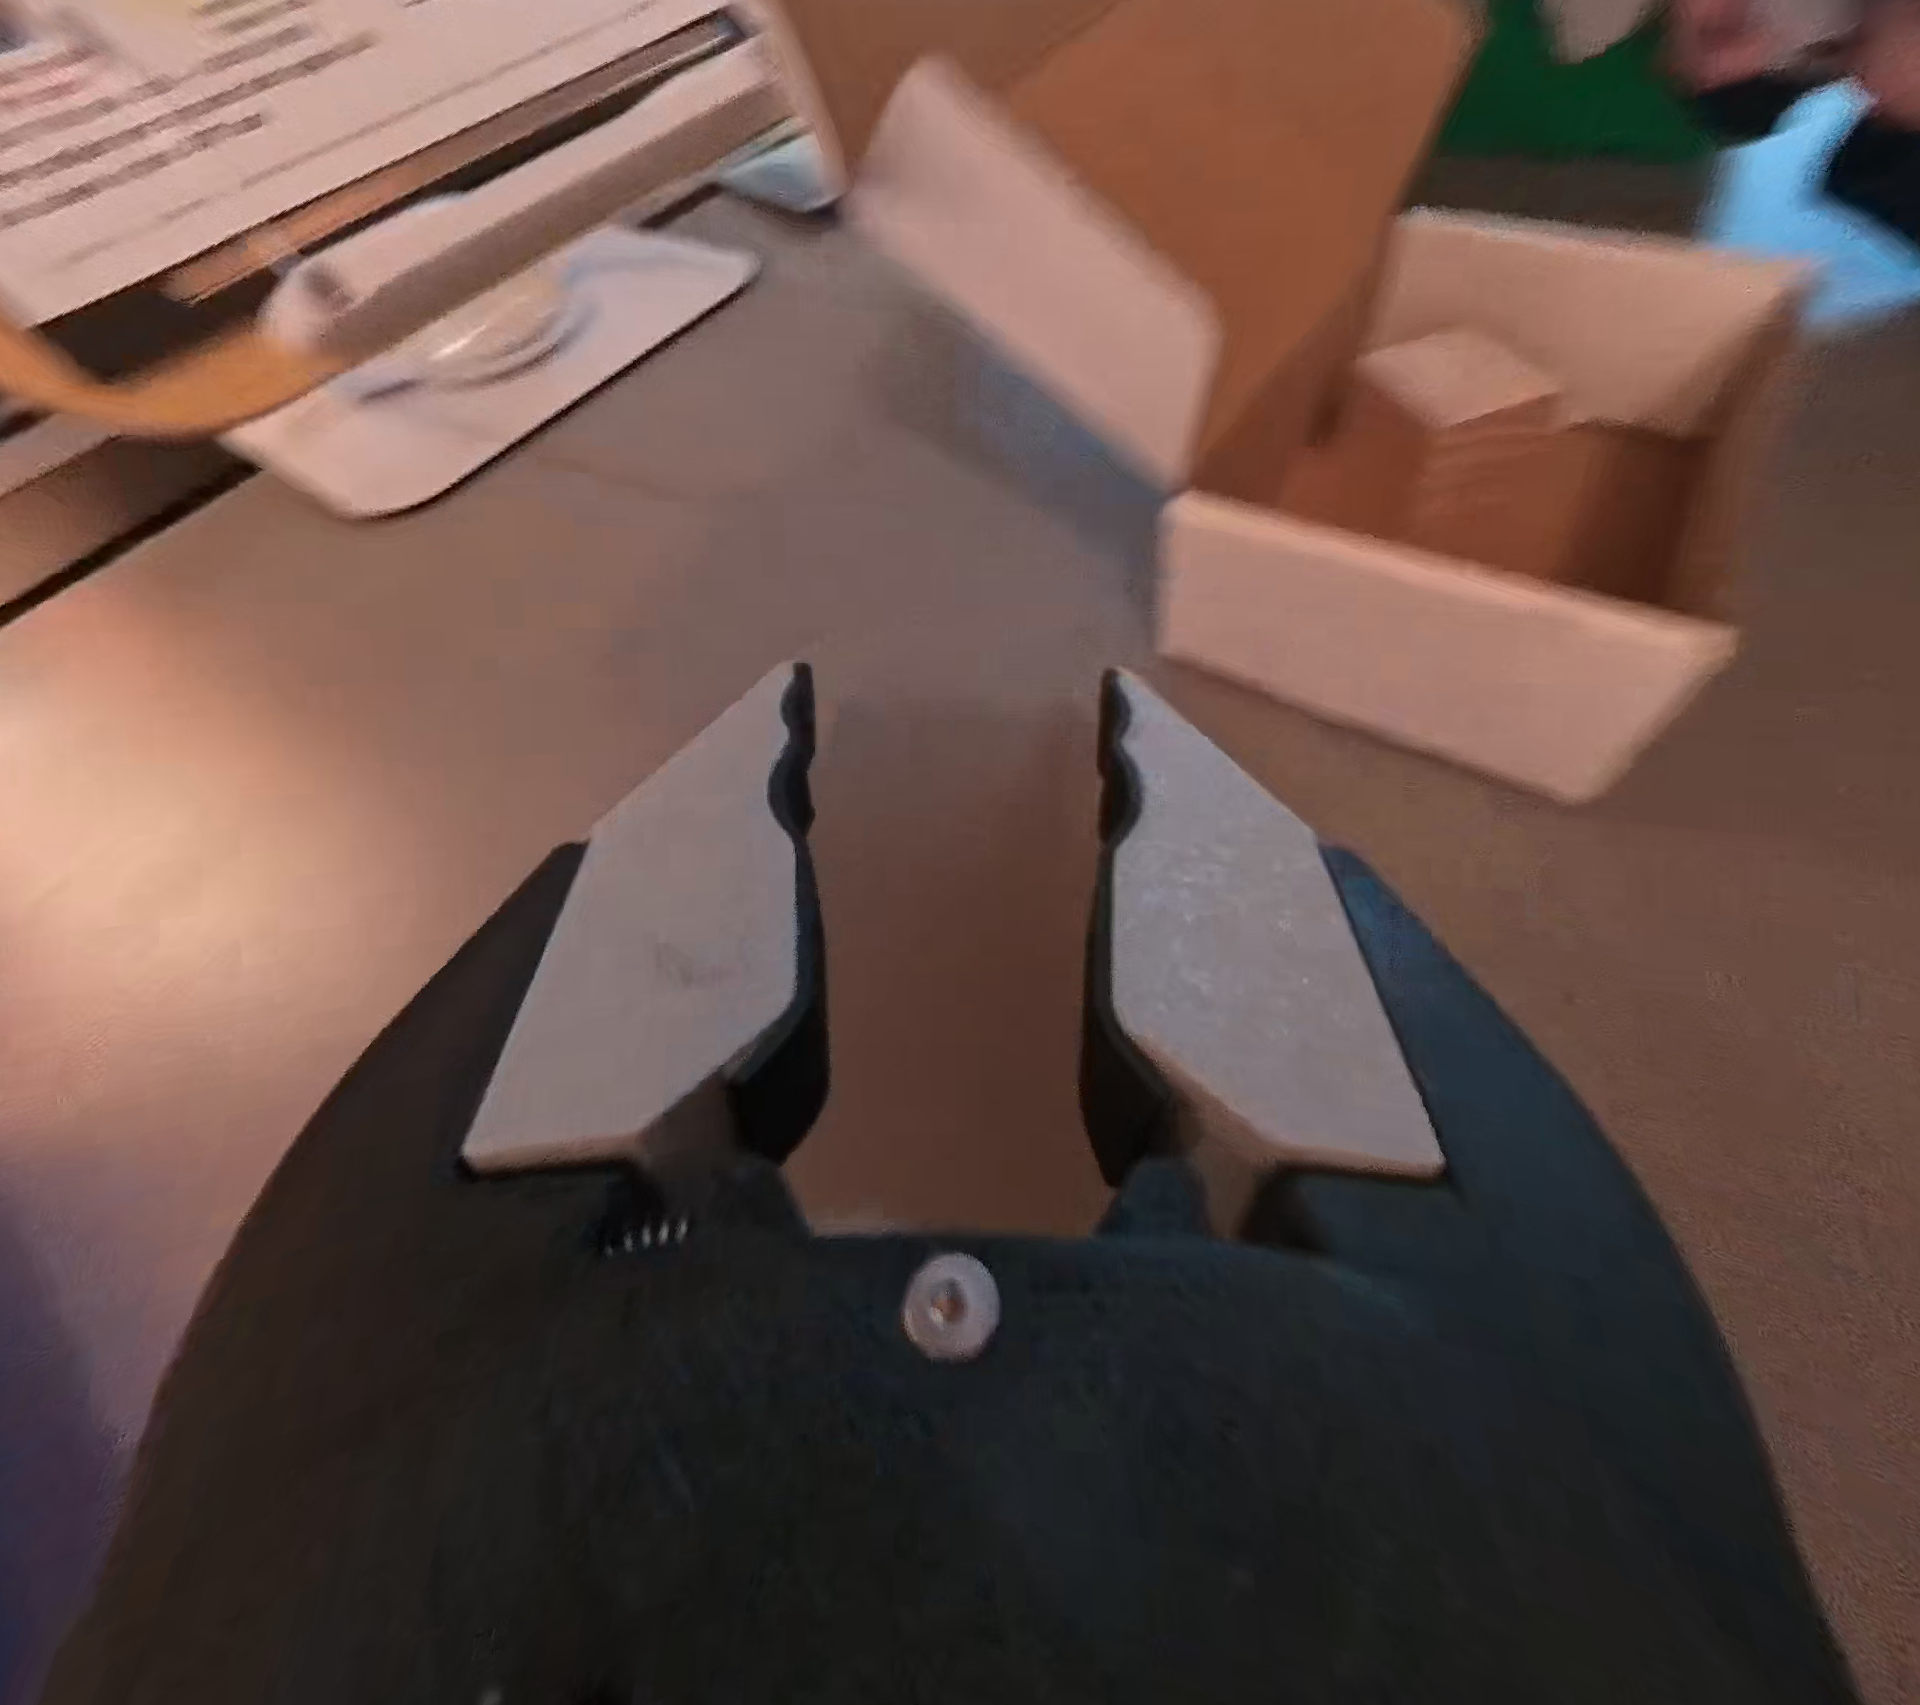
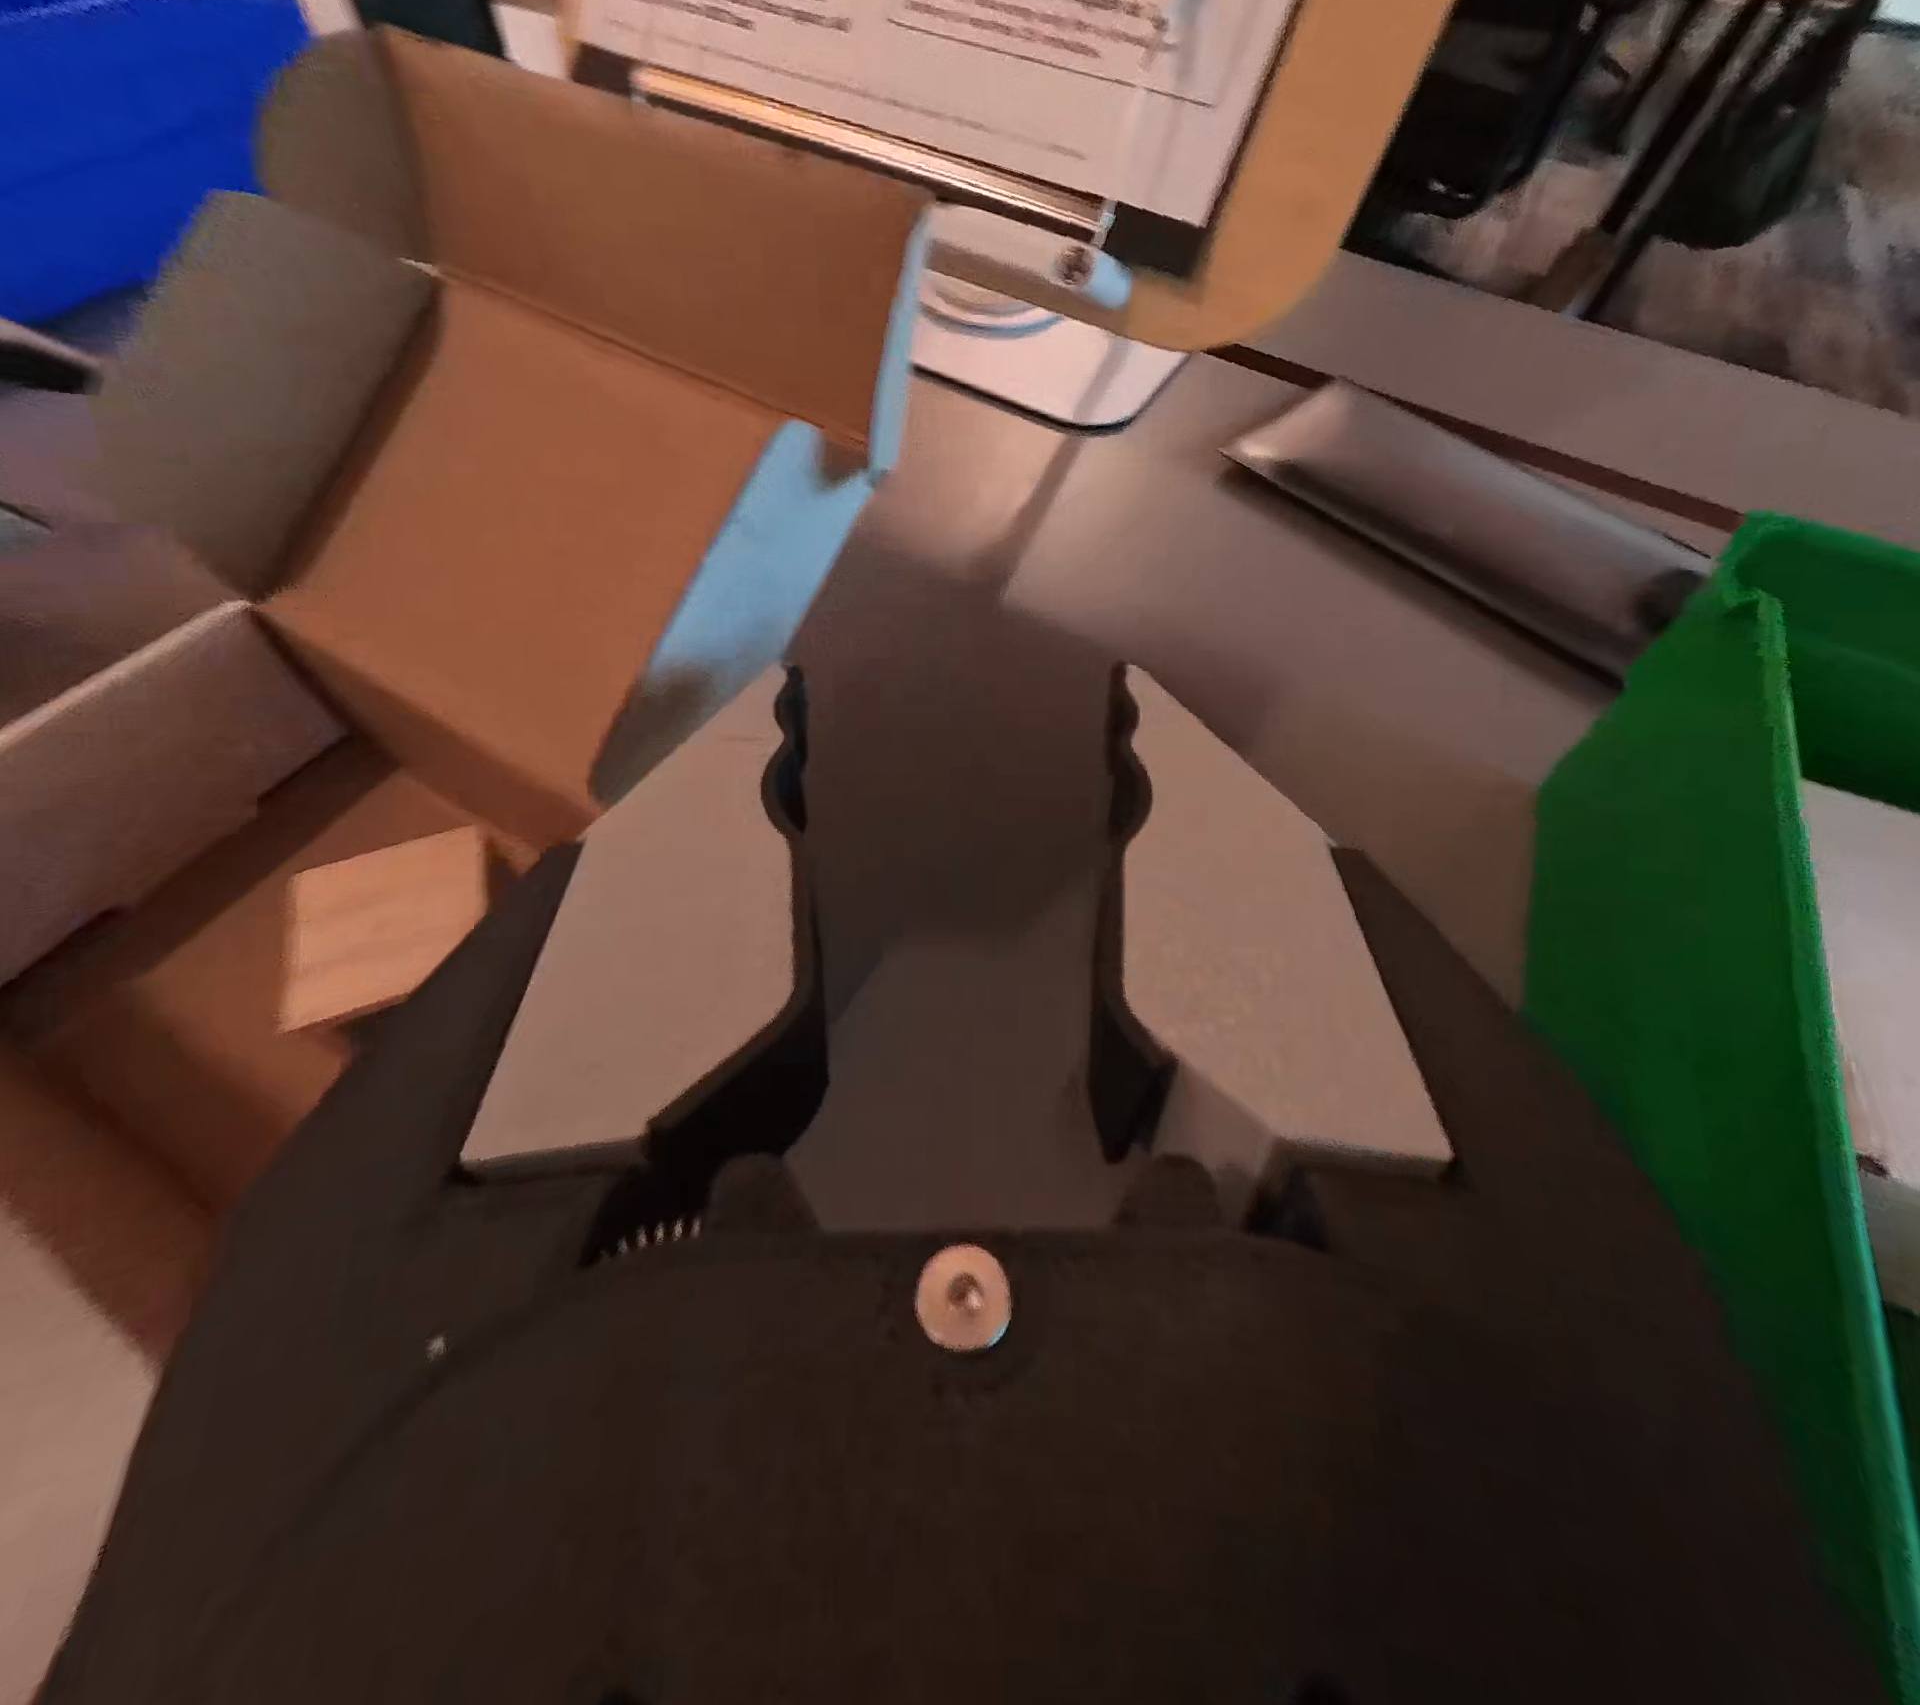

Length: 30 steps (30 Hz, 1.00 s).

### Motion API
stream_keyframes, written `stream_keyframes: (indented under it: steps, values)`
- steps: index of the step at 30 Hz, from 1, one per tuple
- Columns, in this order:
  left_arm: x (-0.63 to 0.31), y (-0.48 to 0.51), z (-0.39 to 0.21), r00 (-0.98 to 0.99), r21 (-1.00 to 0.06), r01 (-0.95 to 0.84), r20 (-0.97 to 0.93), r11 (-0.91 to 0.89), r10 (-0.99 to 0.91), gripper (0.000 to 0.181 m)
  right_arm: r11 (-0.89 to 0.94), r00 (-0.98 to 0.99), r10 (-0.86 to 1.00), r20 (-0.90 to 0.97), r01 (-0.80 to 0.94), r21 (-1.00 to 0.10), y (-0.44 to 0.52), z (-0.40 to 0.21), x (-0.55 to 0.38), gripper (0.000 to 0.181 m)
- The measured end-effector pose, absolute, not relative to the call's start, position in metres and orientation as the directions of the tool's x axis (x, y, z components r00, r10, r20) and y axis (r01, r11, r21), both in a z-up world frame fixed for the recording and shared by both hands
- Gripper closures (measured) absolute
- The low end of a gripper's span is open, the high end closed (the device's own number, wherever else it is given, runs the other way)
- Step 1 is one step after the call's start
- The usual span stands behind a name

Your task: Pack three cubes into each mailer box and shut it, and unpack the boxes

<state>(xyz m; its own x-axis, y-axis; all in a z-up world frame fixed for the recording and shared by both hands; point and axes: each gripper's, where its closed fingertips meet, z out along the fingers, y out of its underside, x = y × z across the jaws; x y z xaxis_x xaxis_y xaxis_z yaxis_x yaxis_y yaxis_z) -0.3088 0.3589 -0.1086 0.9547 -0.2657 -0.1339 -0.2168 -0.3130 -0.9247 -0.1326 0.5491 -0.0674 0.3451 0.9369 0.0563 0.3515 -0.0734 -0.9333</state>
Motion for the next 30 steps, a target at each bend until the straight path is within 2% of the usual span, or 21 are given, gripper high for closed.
stream_keyframes:
  steps: [4,7,13,15,16,18,23,25,27,28,30]
  values:
    - [-0.335,0.362,-0.118,0.983,-0.916,-0.141,-0.086,-0.374,-0.160,0.142,-0.038,0.423,0.897,0.127,0.361,-0.932,0.569,-0.092,-0.136,0.133]
    - [-0.335,0.362,-0.119,0.984,-0.916,-0.116,-0.054,-0.383,-0.169,0.138,-0.067,0.409,0.902,0.139,0.451,-0.890,0.570,-0.116,-0.140,0.130]
    - [-0.342,0.356,-0.116,0.988,-0.918,-0.148,-0.124,-0.367,-0.089,0.128,-0.072,0.411,0.899,0.151,0.478,-0.875,0.568,-0.126,-0.141,0.131]
    - [-0.346,0.350,-0.114,0.991,-0.921,-0.135,-0.128,-0.364,-0.044,0.134,-0.085,0.420,0.896,0.144,0.480,-0.873,0.569,-0.128,-0.138,0.131]
    - [-0.353,0.343,-0.116,0.992,-0.911,-0.117,-0.125,-0.395,-0.004,0.143,-0.090,0.425,0.894,0.140,0.477,-0.874,0.570,-0.128,-0.136,0.131]
    - [-0.371,0.325,-0.116,0.985,-0.883,-0.097,-0.150,-0.459,0.081,0.143,-0.093,0.434,0.891,0.134,0.463,-0.881,0.572,-0.126,-0.134,0.133]
    - [-0.433,0.274,-0.047,0.973,-0.908,0.010,-0.088,-0.418,0.214,0.139,-0.106,0.432,0.894,0.114,0.452,-0.885,0.572,-0.125,-0.133,0.132]
    - [-0.478,0.246,-0.017,0.949,-0.905,0.023,-0.114,-0.425,0.295,0.147,-0.100,0.426,0.896,0.121,0.460,-0.882,0.571,-0.126,-0.134,0.132]
    - [-0.529,0.216,-0.009,0.914,-0.865,0.091,-0.124,-0.493,0.386,0.142,-0.090,0.417,0.900,0.128,0.466,-0.880,0.570,-0.126,-0.136,0.132]
    - [-0.551,0.203,-0.018,0.903,-0.822,0.165,-0.096,-0.545,0.419,0.133,-0.087,0.412,0.902,0.131,0.470,-0.878,0.569,-0.127,-0.137,0.132]
    - [-0.578,0.177,-0.054,0.884,-0.677,0.340,-0.007,-0.653,0.467,0.120,-0.079,0.403,0.904,0.140,0.480,-0.874,0.567,-0.128,-0.140,0.132]
